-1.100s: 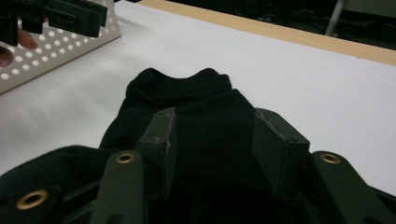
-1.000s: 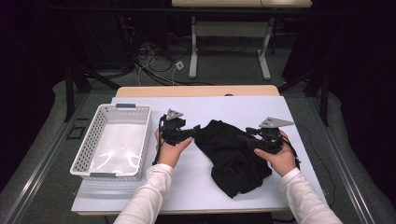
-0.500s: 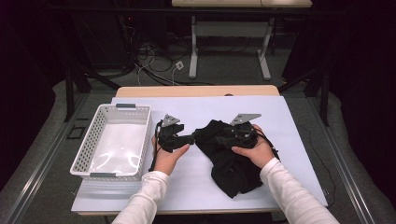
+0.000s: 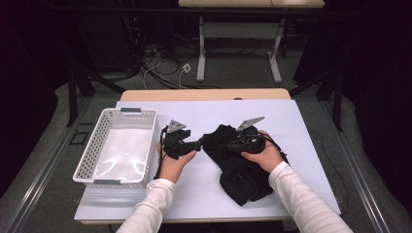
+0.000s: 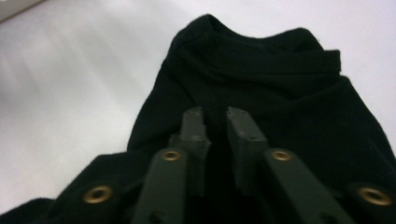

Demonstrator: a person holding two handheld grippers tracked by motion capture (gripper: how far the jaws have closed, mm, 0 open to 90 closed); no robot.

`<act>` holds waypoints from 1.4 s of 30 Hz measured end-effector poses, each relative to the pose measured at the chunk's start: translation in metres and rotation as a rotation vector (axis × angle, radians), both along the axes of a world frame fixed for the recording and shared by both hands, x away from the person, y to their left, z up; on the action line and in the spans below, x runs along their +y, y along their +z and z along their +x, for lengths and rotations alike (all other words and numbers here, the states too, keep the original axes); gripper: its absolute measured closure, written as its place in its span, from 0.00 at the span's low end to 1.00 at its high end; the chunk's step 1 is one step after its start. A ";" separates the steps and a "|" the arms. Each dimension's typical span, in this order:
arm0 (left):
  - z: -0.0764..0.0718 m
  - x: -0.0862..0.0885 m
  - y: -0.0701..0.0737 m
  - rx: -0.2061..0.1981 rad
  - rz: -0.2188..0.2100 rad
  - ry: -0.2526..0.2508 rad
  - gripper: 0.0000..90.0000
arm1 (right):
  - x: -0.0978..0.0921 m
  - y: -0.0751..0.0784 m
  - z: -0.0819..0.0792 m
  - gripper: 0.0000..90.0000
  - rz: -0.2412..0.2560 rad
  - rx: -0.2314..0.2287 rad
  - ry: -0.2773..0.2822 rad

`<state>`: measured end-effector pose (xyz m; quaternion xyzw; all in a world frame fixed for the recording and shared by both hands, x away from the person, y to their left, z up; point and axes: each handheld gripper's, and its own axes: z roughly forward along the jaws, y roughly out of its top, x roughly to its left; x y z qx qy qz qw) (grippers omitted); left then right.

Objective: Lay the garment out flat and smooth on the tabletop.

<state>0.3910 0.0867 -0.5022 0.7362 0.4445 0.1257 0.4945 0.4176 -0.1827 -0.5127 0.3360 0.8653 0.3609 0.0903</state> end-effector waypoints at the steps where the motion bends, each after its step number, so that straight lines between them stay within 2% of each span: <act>1: 0.000 0.000 0.000 0.001 0.001 -0.002 0.32 | -0.001 0.001 0.000 0.95 -0.007 0.005 -0.001; 8: 0.001 -0.002 -0.002 0.000 0.006 -0.005 0.32 | -0.008 0.009 0.002 0.97 0.013 -0.036 -0.017; 14: 0.001 -0.002 -0.002 -0.001 0.009 -0.007 0.32 | -0.023 0.025 0.017 0.98 0.045 -0.084 -0.074; 20: -0.001 -0.003 -0.002 -0.004 0.013 -0.012 0.34 | -0.040 0.050 0.037 0.98 0.102 -0.106 -0.150; 25: -0.001 -0.002 -0.001 -0.010 0.011 -0.015 0.35 | -0.053 0.066 0.052 0.98 0.114 -0.140 -0.213; 31: -0.002 -0.003 -0.001 -0.013 0.016 -0.018 0.36 | -0.070 0.075 0.064 0.97 0.117 -0.172 -0.295; 34: -0.002 -0.004 -0.001 -0.011 0.016 -0.016 0.36 | -0.077 0.073 0.067 0.97 0.125 -0.171 -0.332; 36: -0.002 -0.004 -0.002 -0.013 0.021 -0.020 0.36 | -0.080 0.071 0.068 0.91 0.118 -0.163 -0.345; 37: -0.002 -0.004 -0.002 -0.012 0.021 -0.018 0.36 | -0.081 0.069 0.068 0.82 0.119 -0.166 -0.354; 42: -0.001 -0.004 -0.005 -0.005 0.022 -0.014 0.36 | -0.082 0.066 0.063 0.70 0.113 -0.191 -0.350</act>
